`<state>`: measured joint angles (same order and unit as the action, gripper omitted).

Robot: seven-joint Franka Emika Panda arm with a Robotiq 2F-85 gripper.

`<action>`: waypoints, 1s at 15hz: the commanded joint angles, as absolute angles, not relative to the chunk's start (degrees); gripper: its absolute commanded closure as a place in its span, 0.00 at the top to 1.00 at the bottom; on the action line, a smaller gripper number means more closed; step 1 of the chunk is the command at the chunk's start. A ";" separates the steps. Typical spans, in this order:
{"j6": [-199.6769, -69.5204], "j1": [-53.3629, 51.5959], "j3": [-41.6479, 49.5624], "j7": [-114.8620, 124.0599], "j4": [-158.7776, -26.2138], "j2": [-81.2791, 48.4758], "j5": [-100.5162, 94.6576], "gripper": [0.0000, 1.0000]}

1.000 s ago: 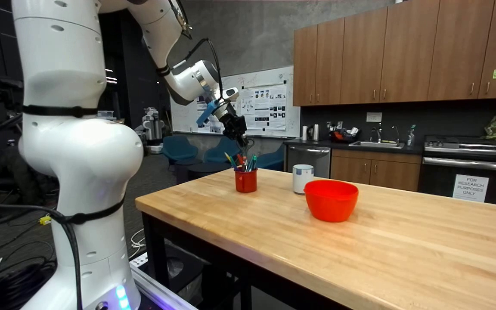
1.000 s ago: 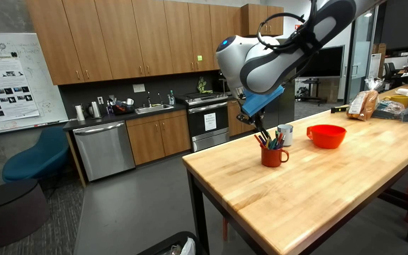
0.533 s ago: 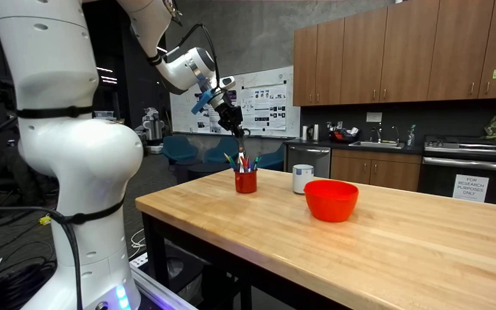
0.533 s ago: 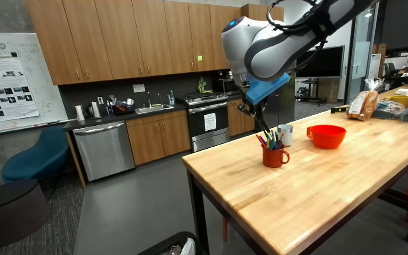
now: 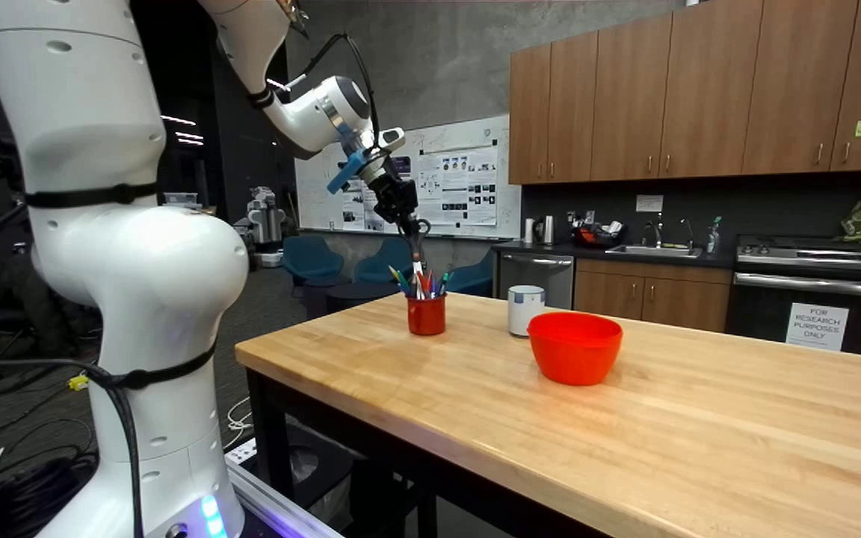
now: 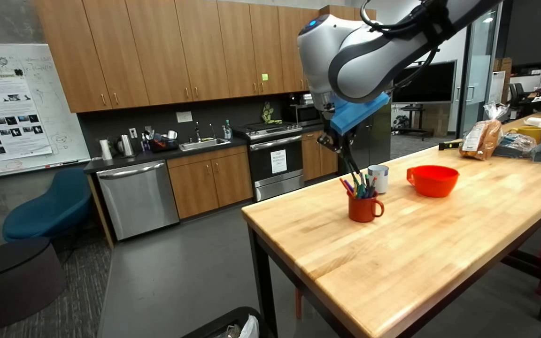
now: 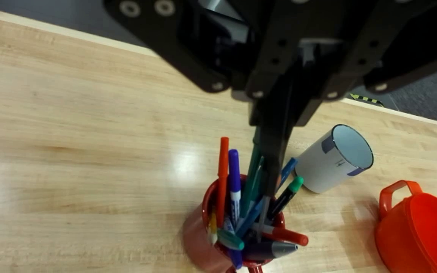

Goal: Remove the scissors from the red cup

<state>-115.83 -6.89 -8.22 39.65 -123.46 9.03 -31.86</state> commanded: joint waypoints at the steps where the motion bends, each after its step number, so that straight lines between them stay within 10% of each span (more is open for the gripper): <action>1: -116.34 -6.20 -8.62 37.68 -125.36 10.86 -30.50 0.06; 4: -116.38 -6.17 -8.61 37.35 -125.79 10.94 -30.47 0.06; 5: -116.34 -6.17 -8.62 37.22 -125.86 10.92 -30.46 0.47; 6: -116.29 -6.16 -8.63 37.14 -125.90 10.91 -30.47 0.48; 7: -116.31 -6.16 -8.64 37.03 -125.95 10.94 -30.50 0.09; 11: -116.30 -6.20 -8.78 36.87 -126.14 11.18 -30.83 0.00; 14: -116.28 -6.23 -8.80 36.59 -126.32 11.18 -30.51 0.00; 15: -116.29 -6.24 -8.82 36.49 -126.39 11.10 -30.43 0.26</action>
